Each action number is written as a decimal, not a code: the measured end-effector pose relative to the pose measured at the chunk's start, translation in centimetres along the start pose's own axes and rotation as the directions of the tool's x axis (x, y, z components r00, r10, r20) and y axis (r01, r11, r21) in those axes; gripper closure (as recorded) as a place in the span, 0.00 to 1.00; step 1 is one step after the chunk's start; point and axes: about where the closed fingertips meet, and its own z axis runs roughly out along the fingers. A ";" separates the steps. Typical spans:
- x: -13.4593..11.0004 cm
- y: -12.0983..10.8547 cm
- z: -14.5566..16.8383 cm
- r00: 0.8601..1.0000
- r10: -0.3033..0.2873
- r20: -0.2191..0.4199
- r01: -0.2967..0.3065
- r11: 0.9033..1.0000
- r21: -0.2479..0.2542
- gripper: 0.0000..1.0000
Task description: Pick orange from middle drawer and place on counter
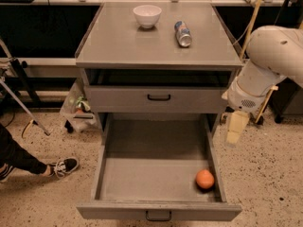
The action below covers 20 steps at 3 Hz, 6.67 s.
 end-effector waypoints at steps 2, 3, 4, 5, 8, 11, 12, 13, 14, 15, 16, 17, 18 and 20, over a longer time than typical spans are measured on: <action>-0.1 -1.3 9.3 0.992 -0.045 0.122 0.050 0.998 -0.037 0.00; -1.3 -0.9 14.3 0.987 -0.115 0.115 0.121 0.992 -0.047 0.00; -1.3 -0.9 14.6 0.987 -0.116 0.114 0.122 0.992 -0.045 0.00; -2.1 -1.2 17.8 0.981 -0.153 0.118 0.159 0.986 -0.046 0.00; 2.5 -1.6 33.4 0.971 -0.219 0.090 0.229 0.967 -0.113 0.00; 5.0 -0.2 38.0 0.967 -0.211 0.144 0.233 0.959 -0.161 0.00; 5.0 -0.2 38.0 0.967 -0.211 0.144 0.233 0.959 -0.161 0.19; 5.0 -0.2 38.0 0.967 -0.211 0.144 0.233 0.959 -0.161 0.42; 5.0 -0.2 38.0 0.967 -0.210 0.144 0.233 0.959 -0.161 0.65; 5.8 -0.4 37.8 0.966 -0.139 0.220 0.176 0.972 -0.158 0.88; 5.8 -0.3 37.6 0.954 -0.098 0.283 0.148 0.976 -0.162 1.00; 5.7 -0.7 36.3 0.950 -0.090 0.300 0.138 0.980 -0.143 1.00; 5.7 -0.7 36.3 0.950 -0.090 0.300 0.138 0.980 -0.143 1.00; 3.2 2.8 30.1 0.905 -0.308 0.295 0.311 0.950 0.038 1.00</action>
Offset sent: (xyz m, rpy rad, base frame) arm 0.0343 0.0412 -0.1581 0.1729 -0.0463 0.1568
